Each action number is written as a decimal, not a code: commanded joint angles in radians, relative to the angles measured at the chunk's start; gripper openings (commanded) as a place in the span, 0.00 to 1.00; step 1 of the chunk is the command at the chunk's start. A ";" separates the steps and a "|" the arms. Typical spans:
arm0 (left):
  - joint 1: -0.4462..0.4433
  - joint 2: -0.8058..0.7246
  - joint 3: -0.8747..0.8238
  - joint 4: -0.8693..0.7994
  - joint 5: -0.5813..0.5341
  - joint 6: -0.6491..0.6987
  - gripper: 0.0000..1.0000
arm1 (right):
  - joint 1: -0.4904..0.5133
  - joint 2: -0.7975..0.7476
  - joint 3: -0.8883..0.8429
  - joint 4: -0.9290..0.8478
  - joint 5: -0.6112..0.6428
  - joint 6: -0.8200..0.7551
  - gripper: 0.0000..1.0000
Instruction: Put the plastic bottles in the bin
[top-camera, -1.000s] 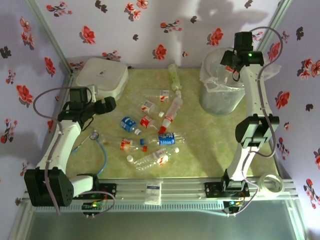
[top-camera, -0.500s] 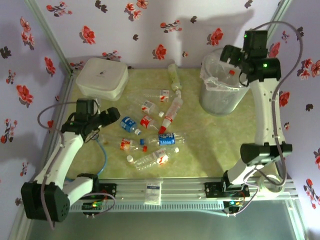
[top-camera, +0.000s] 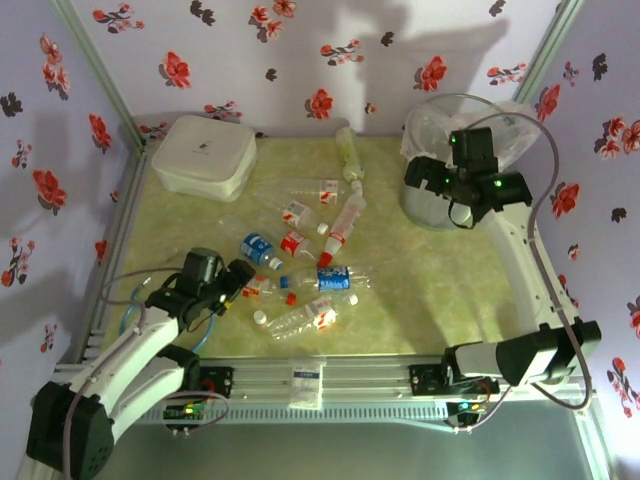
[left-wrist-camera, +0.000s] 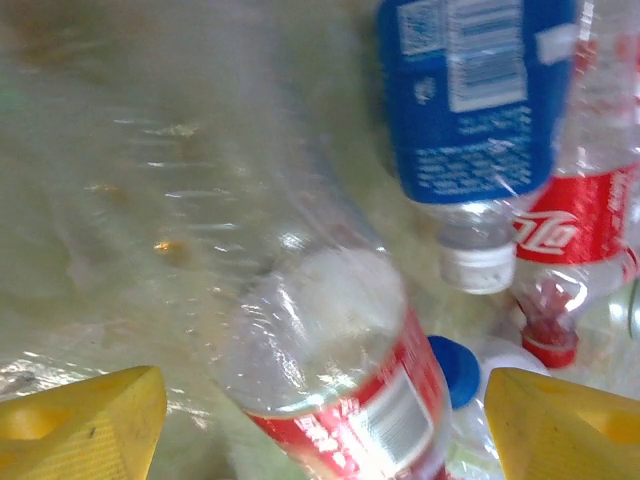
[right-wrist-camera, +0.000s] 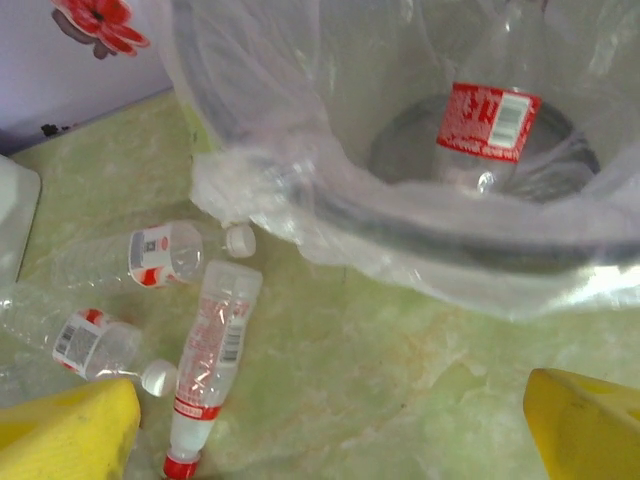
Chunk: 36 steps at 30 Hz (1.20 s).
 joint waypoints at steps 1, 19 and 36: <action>-0.005 0.051 -0.006 0.132 -0.052 -0.076 0.85 | 0.001 -0.030 -0.051 0.022 -0.023 0.032 0.99; -0.010 0.292 0.091 0.330 -0.056 -0.020 0.62 | 0.000 -0.160 -0.173 0.004 -0.038 0.037 0.98; -0.037 0.350 0.432 0.320 0.113 0.118 0.53 | 0.267 -0.124 -0.199 0.176 -0.525 -0.089 0.91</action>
